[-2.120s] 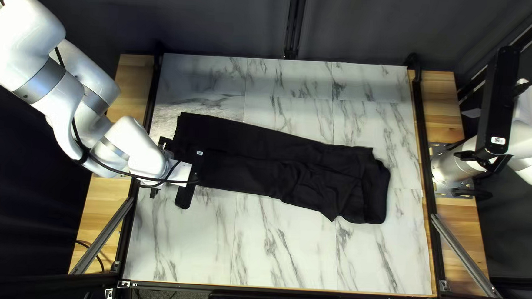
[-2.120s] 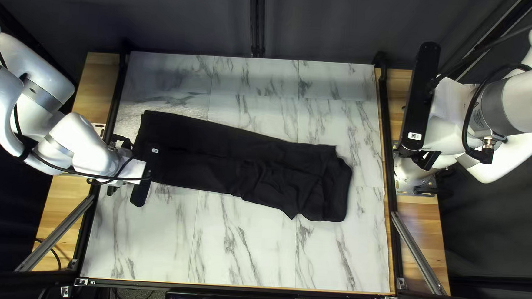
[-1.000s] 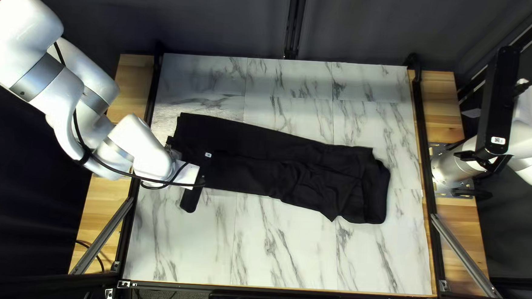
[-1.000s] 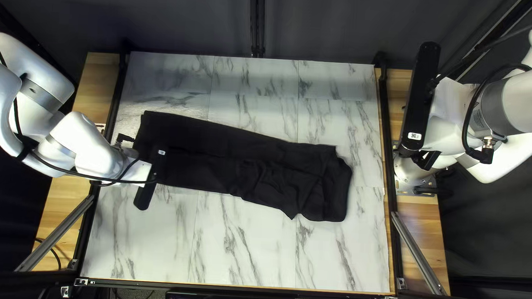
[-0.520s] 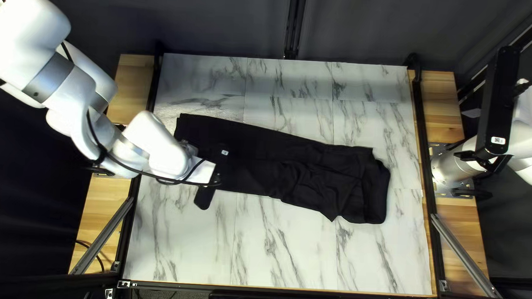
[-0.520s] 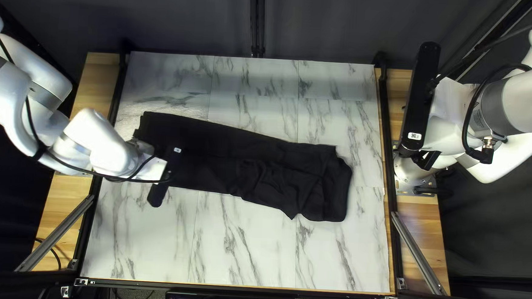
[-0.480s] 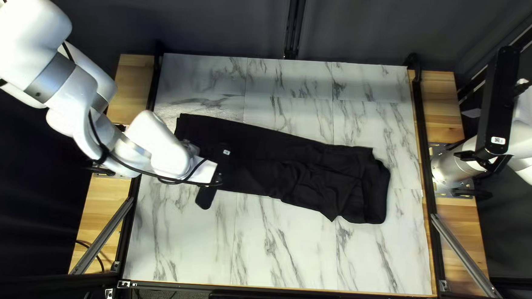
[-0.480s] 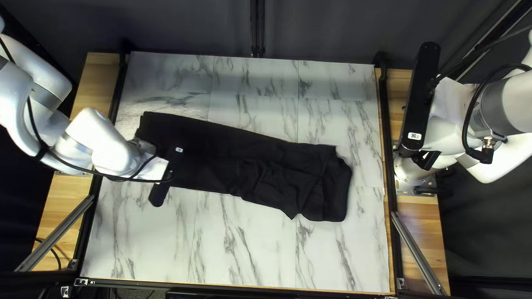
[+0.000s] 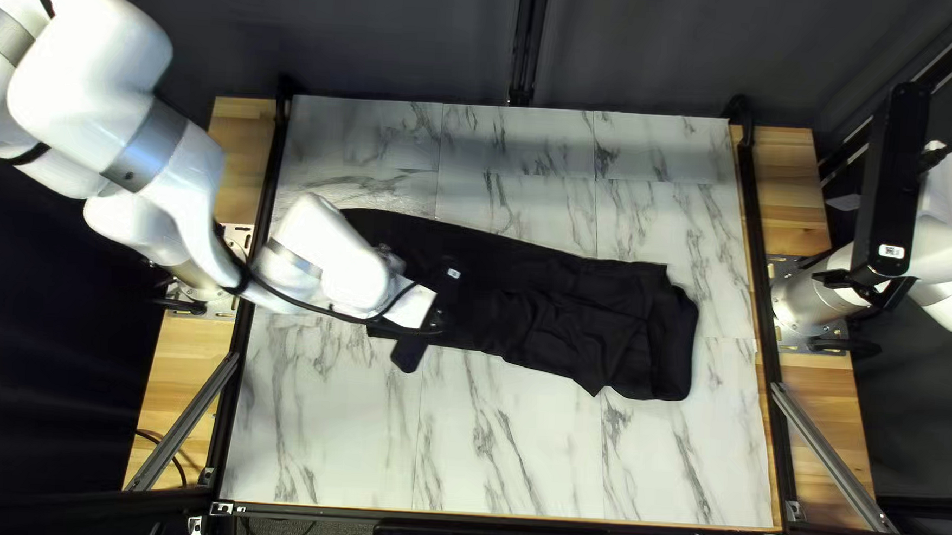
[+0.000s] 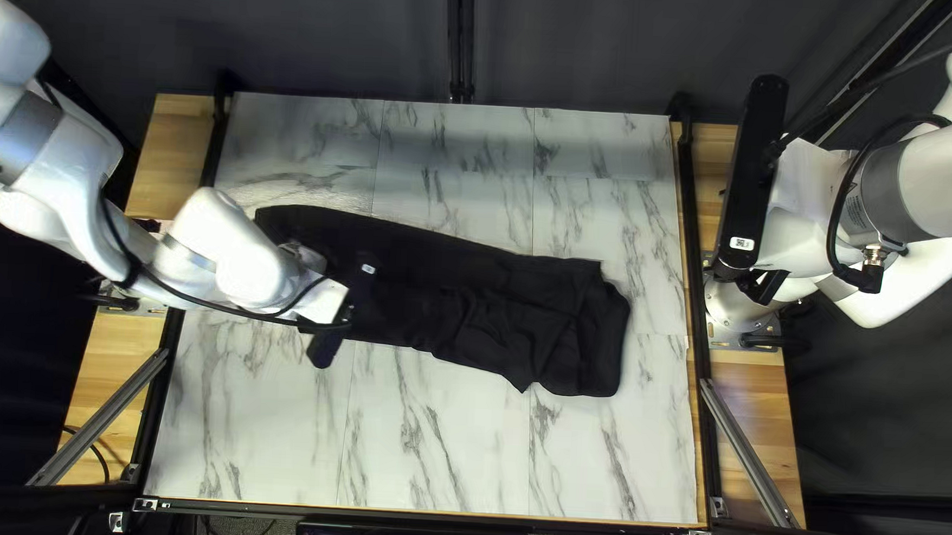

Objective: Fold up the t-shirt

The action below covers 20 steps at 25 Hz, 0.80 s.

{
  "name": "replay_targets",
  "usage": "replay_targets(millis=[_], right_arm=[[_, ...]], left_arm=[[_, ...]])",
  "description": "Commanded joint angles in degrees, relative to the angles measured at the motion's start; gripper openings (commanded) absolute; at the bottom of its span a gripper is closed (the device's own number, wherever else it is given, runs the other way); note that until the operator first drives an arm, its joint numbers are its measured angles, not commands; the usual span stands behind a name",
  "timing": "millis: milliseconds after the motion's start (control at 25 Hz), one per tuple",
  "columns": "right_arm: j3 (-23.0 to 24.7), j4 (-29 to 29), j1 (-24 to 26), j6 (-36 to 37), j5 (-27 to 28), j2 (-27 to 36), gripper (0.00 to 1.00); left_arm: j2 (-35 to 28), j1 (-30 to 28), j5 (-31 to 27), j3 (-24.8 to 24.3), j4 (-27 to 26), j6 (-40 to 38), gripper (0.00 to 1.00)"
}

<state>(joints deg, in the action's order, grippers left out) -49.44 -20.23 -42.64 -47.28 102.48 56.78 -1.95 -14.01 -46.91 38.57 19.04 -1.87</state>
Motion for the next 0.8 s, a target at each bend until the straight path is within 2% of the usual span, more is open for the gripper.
replay_targets(millis=[40,80,120,160,200,480,640,800], right_arm=[[0.0,0.0,0.0,0.0,0.0,0.0,1.0],[0.0,0.0,0.0,0.0,0.0,0.0,1.0],[0.0,0.0,0.0,0.0,0.0,0.0,1.0],[0.0,0.0,0.0,0.0,0.0,0.0,1.0],[0.0,0.0,0.0,0.0,0.0,0.0,1.0],[0.0,0.0,0.0,0.0,0.0,0.0,1.0],[0.0,0.0,0.0,0.0,0.0,0.0,1.0],[0.0,0.0,0.0,0.0,0.0,0.0,1.0]], left_arm=[[5.6,1.6,2.6,4.0,-0.4,4.0,0.01],[6.2,1.8,3.1,4.2,-0.6,4.5,0.03],[6.9,2.1,3.5,4.4,-1.1,5.6,0.35],[7.1,2.2,3.5,4.4,-1.7,6.4,0.85],[7.0,2.1,3.3,4.2,-2.1,6.7,1.0],[-2.0,-1.9,-1.2,-1.3,-2.8,2.3,1.0],[-9.9,-4.5,-2.4,-8.9,-1.7,-4.2,1.0],[-15.9,-4.3,-1.5,-16.7,-0.6,-9.9,1.0]])
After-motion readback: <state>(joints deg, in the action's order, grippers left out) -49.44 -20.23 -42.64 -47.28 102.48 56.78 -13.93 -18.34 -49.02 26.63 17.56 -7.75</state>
